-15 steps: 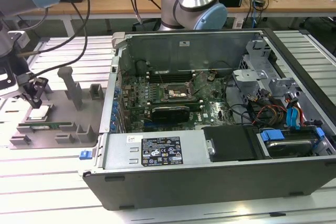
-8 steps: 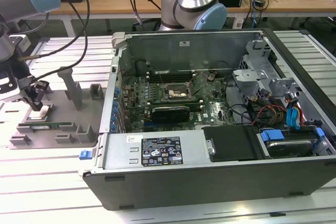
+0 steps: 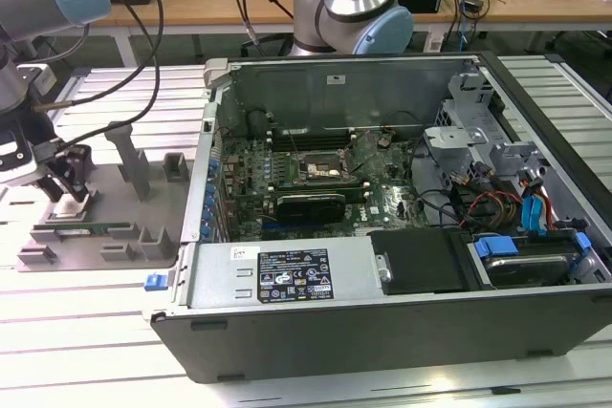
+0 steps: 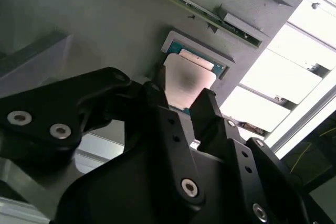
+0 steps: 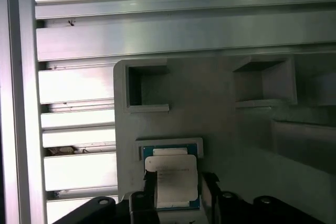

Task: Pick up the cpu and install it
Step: 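Pick up the cpu and move it towards the insertion slot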

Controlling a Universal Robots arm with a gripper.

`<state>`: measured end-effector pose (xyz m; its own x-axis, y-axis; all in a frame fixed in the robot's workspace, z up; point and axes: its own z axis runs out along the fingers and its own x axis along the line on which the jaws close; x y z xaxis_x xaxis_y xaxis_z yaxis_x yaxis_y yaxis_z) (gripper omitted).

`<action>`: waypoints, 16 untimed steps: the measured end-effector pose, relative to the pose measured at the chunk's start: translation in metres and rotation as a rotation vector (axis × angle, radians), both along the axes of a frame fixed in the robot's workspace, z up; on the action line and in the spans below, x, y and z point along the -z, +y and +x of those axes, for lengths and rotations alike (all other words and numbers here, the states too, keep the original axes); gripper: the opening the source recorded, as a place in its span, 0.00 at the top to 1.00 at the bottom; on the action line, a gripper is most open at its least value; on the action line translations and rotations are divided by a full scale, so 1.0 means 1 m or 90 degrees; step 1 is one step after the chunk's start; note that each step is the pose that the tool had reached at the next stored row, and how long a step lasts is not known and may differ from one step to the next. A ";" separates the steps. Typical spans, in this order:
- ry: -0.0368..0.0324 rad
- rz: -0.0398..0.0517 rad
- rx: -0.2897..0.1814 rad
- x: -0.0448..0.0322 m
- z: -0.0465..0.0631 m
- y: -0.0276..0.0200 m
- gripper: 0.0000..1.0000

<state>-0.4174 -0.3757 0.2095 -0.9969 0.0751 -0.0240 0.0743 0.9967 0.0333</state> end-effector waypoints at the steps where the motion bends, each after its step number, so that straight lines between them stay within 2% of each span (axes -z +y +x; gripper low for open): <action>1: 0.0000 0.0000 0.000 0.0001 0.000 0.0000 0.52; 2: 0.0000 0.0000 0.000 0.0002 0.000 0.0000 0.46; 3: 0.0000 0.0000 0.000 0.0003 0.000 0.0000 0.46; 4: 0.0000 0.0000 0.000 0.0004 0.000 0.0000 0.40; 10: -0.0010 0.0001 -0.001 0.0060 -0.002 0.0003 0.40; 16: -0.0024 0.0000 -0.002 0.0141 -0.007 0.0038 0.40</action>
<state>-0.4240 -0.3718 0.1954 -0.9970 0.0727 -0.0278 0.0718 0.9969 0.0335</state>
